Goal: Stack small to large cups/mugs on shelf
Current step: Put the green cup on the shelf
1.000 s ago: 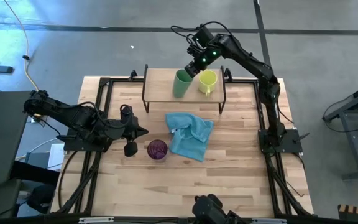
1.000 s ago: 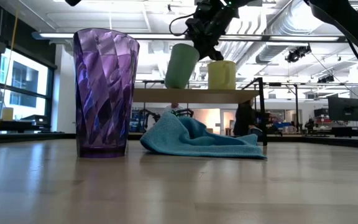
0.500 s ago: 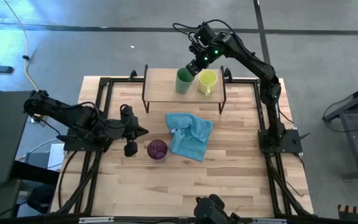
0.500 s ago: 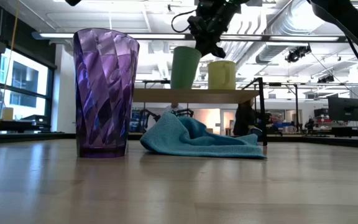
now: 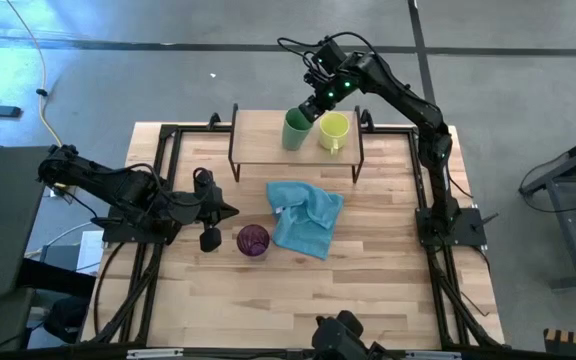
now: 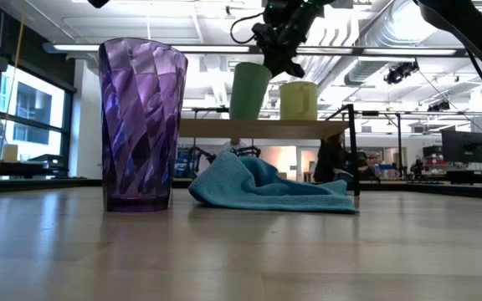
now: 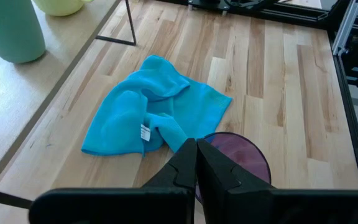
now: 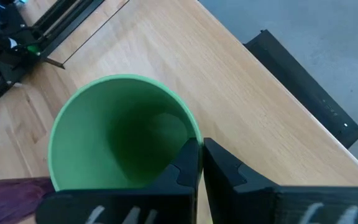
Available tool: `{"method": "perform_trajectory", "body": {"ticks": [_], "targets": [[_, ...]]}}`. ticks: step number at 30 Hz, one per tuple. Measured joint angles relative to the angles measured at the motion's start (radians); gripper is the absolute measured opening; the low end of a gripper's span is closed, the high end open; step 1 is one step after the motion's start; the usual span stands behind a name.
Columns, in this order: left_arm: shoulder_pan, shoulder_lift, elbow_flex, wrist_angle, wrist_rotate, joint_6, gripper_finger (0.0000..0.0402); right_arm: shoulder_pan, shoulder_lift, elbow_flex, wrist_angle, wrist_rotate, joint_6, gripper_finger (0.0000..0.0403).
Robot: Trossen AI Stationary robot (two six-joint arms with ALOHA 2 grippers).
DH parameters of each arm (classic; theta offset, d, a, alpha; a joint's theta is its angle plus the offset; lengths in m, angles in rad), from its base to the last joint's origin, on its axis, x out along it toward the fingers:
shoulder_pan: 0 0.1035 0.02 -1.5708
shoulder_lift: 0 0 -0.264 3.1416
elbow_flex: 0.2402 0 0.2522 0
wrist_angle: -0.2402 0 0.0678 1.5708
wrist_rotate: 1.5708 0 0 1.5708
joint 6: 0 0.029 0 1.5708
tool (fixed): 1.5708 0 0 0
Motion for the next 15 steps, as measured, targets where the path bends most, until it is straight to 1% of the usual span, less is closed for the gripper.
{"method": "perform_trajectory", "body": {"ticks": [15], "targets": [[0.000, 0.000, 0.000, 0.000, 0.000, 0.000, 0.0001, 0.000, 0.000, 0.000, 0.008, 0.001, 0.005, 0.0000]]}}
